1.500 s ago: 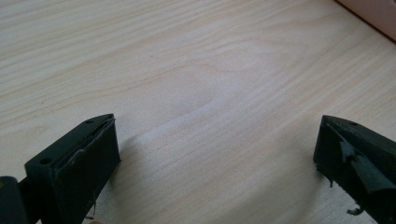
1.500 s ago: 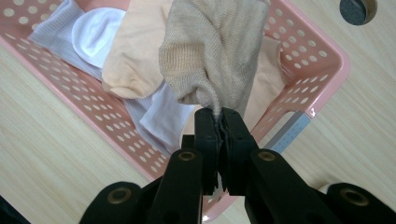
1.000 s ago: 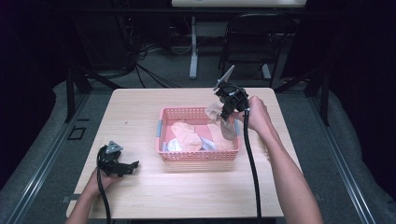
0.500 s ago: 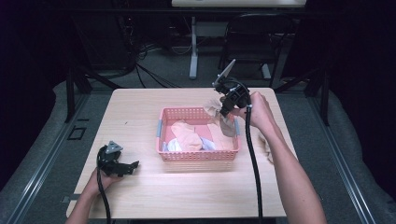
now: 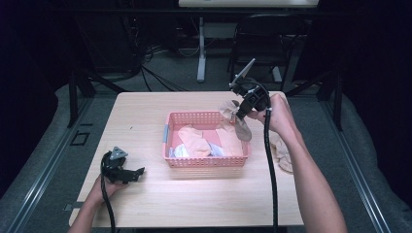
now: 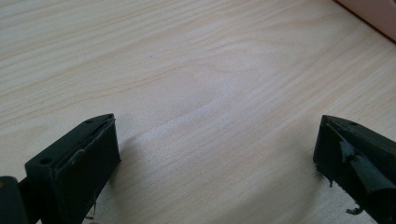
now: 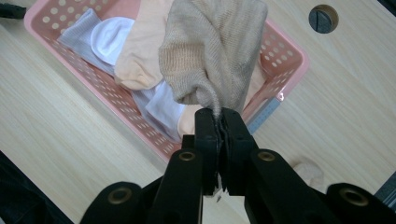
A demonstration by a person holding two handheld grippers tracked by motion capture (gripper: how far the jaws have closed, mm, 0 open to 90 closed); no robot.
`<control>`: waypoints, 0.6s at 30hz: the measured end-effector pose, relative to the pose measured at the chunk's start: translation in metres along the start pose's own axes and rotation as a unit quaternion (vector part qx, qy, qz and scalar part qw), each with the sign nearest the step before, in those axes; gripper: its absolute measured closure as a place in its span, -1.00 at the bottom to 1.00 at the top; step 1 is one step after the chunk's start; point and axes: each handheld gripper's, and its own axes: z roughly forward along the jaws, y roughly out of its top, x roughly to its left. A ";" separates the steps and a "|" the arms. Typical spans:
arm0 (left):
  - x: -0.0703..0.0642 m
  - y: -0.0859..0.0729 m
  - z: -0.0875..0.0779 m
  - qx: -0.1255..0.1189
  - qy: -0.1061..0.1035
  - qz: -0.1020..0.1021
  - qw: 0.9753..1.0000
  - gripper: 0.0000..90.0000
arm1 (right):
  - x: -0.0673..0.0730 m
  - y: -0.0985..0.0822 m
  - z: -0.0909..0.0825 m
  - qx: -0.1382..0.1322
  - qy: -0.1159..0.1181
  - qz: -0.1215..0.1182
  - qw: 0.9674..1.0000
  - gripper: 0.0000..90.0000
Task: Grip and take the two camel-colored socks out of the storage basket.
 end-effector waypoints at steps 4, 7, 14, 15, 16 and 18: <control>0.000 0.000 0.000 0.000 0.000 0.000 1.000 -1.00 | -0.004 -0.004 -0.004 -0.001 0.000 0.007 1.000 0.93; 0.000 0.000 0.000 0.000 0.000 0.000 1.000 -1.00 | -0.010 -0.009 -0.009 0.006 -0.006 0.008 1.000 0.93; 0.000 0.000 0.000 0.000 0.000 0.000 1.000 -1.00 | -0.024 -0.022 -0.018 0.010 -0.014 0.023 1.000 0.93; 0.000 0.000 0.000 0.000 0.000 0.000 1.000 -1.00 | -0.026 -0.024 -0.019 0.009 -0.016 0.027 0.999 0.93; 0.000 0.000 0.000 0.000 0.000 0.000 1.000 -1.00 | -0.031 -0.028 -0.022 0.011 -0.019 0.031 0.999 0.93; 0.000 0.000 0.000 0.000 0.000 0.000 1.000 -1.00 | -0.033 -0.030 -0.023 0.012 -0.020 0.032 0.999 0.93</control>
